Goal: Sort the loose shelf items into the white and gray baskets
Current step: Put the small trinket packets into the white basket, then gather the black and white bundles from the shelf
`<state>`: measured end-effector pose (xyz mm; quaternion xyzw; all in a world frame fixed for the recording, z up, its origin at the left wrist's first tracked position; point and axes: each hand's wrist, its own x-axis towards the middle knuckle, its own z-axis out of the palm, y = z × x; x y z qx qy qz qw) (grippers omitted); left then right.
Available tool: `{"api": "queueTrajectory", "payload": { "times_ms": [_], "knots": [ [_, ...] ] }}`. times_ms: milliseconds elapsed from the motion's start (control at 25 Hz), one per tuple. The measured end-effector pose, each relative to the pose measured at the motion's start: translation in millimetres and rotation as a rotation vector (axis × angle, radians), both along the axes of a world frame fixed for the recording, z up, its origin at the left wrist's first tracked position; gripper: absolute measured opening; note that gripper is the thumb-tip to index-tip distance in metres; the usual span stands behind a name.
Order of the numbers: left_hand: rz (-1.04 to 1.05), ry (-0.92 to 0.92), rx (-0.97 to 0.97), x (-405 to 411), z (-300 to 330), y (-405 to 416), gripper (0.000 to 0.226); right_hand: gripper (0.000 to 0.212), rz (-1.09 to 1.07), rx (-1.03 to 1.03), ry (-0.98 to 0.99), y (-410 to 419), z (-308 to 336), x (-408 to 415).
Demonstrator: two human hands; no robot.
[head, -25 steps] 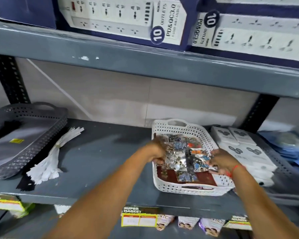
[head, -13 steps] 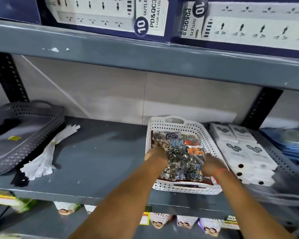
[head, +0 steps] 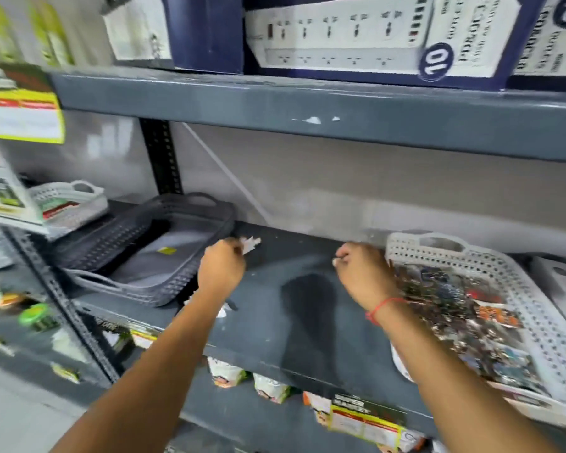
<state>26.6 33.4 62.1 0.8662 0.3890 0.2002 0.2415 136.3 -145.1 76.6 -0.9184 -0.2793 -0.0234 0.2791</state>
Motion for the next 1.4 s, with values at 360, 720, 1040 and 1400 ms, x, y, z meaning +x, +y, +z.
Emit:
{"api": "queueTrajectory", "payload": {
  "times_ms": [360, 720, 1040, 1400],
  "knots": [
    [-0.050, 0.323, -0.060, -46.8, -53.7, 68.6, 0.033, 0.036, 0.121, -0.186, 0.319, 194.1, -52.9, -99.0],
    [-0.125, 0.395, -0.080, -24.3, -54.4, 69.0, 0.031, 0.028, -0.052, -0.180, 0.352, 182.3, -71.6, -80.5],
    [-0.167, 0.021, -0.184, -2.6, -4.5, 81.6, 0.017, 0.020, -0.084, 0.079, 0.291, 184.5, -15.1, -67.2],
    [-0.041, 0.187, -0.113, -29.5, 13.0, 194.4, 0.027, 0.028, 0.135, 0.011, 0.335, 291.1, 7.9, -88.1]
  ]
}}
